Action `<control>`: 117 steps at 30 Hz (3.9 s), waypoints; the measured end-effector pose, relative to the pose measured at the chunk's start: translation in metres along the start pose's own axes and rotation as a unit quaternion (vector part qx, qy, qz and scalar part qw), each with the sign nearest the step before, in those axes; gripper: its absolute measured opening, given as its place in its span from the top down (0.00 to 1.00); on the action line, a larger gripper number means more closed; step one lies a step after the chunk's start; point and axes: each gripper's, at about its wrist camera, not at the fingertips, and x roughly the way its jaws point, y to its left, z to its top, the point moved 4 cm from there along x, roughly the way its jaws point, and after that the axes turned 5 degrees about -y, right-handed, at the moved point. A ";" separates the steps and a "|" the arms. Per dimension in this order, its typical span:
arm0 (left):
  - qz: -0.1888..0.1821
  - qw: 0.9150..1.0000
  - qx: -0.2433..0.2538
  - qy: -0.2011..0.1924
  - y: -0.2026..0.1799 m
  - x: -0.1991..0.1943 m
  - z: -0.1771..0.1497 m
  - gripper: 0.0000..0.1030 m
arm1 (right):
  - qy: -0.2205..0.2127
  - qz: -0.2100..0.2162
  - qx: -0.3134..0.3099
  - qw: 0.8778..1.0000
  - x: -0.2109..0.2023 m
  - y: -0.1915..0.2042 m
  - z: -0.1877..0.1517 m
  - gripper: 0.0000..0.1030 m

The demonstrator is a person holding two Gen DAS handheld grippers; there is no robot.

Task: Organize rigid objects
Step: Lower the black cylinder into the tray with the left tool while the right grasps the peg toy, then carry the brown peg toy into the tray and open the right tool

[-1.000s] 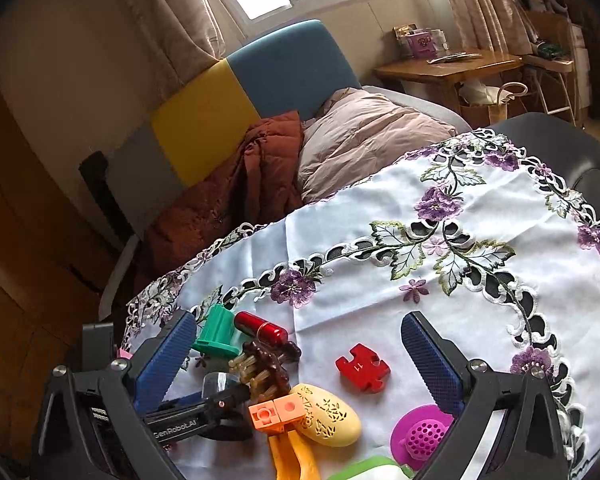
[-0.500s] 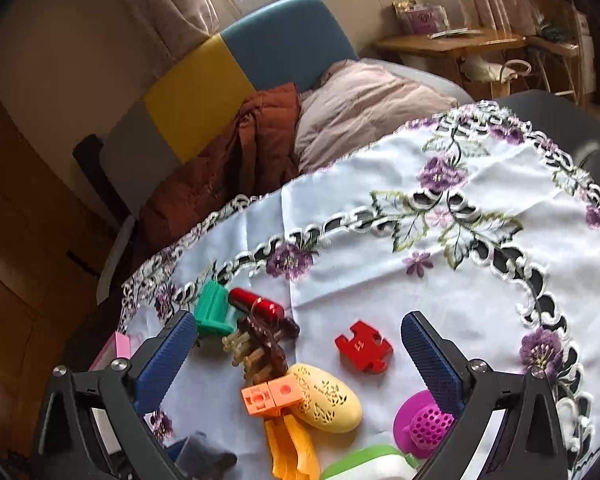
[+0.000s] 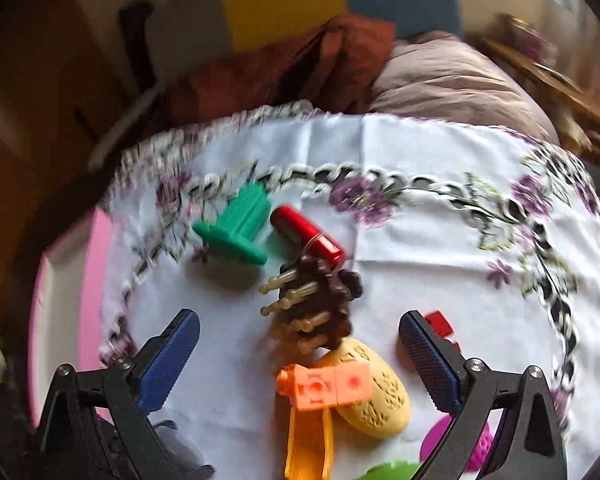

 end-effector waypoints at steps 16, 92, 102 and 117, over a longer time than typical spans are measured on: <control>-0.029 0.999 -0.013 -0.042 -0.001 -0.054 -0.007 0.59 | -0.009 -0.003 -0.047 0.999 -0.007 0.019 -0.006 0.63; 0.249 0.950 -0.139 -0.128 0.143 -0.197 -0.054 0.45 | 0.007 0.045 -0.161 0.986 0.004 0.082 -0.056 0.63; 0.262 0.946 -0.136 -0.137 0.145 -0.209 -0.060 0.45 | 0.005 0.041 -0.159 0.986 0.006 0.081 -0.057 0.62; 0.271 0.939 -0.158 -0.141 0.166 -0.220 -0.081 0.45 | -0.023 0.089 -0.156 0.984 -0.019 0.148 -0.040 0.63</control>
